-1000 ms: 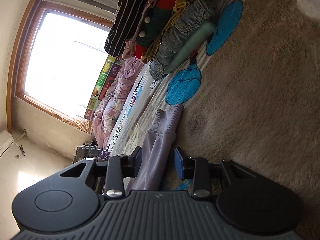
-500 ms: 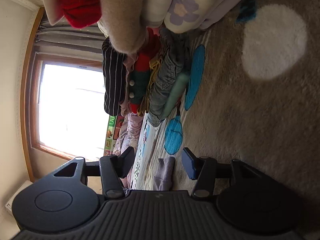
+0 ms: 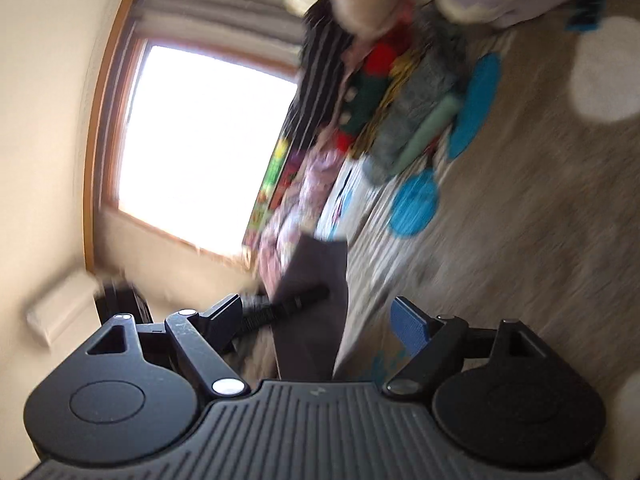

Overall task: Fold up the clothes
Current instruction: 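Grasp the other lavender cuff with the left gripper and carry it across the body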

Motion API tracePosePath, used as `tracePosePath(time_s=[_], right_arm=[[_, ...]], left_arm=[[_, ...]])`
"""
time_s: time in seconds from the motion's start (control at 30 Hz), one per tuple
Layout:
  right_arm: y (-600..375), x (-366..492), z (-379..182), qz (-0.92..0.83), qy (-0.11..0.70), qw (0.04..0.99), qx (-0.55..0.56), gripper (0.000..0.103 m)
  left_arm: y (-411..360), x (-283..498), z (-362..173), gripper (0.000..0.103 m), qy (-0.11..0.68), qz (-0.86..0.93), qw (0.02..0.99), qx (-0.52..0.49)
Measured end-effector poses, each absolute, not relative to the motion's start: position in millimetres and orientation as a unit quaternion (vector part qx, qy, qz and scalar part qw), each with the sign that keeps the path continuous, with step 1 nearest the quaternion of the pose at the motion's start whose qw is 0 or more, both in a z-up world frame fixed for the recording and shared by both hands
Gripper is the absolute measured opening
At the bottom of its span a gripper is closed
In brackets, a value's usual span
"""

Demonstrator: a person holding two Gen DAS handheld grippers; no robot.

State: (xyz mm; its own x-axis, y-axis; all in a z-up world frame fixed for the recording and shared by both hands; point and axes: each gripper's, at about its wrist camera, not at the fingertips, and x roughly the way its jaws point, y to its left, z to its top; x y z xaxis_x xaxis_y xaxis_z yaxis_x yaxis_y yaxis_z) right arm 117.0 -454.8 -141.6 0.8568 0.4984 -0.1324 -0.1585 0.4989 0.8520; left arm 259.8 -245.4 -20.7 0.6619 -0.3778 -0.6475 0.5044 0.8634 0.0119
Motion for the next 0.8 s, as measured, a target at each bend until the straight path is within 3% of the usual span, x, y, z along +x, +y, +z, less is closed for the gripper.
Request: tracePosePath(time_s=[0.13,0.23,0.37,0.5,0.8], right_arm=[[-335.3,108.7,-114.1,0.23,0.226,0.922,0.213,0.082],[-275.6,106.5,-113.7,0.245,0.239,0.932,0.122,0.082],[-236.9,106.9,-118.4,0.246,0.251,0.933,0.073,0.081],[-219.9,103.9,-123.5,0.227,0.254,0.94,0.025,0.072],[-216.2,93.5,-138.7,0.211,0.261,0.942,-0.006,0.069]], left_arm=[[-210.8,253.4,16.2,0.0,0.309,-0.237,0.92,0.046],[-190.6,244.2,33.6,0.0,0.288,-0.226,0.93,0.028],[-154.8,235.6,44.0,0.0,0.271,-0.198,0.942,0.018],[-114.0,227.2,51.7,0.0,0.255,-0.17,0.952,-0.007],[6.3,192.2,33.2,0.0,0.228,-0.101,0.962,-0.109]])
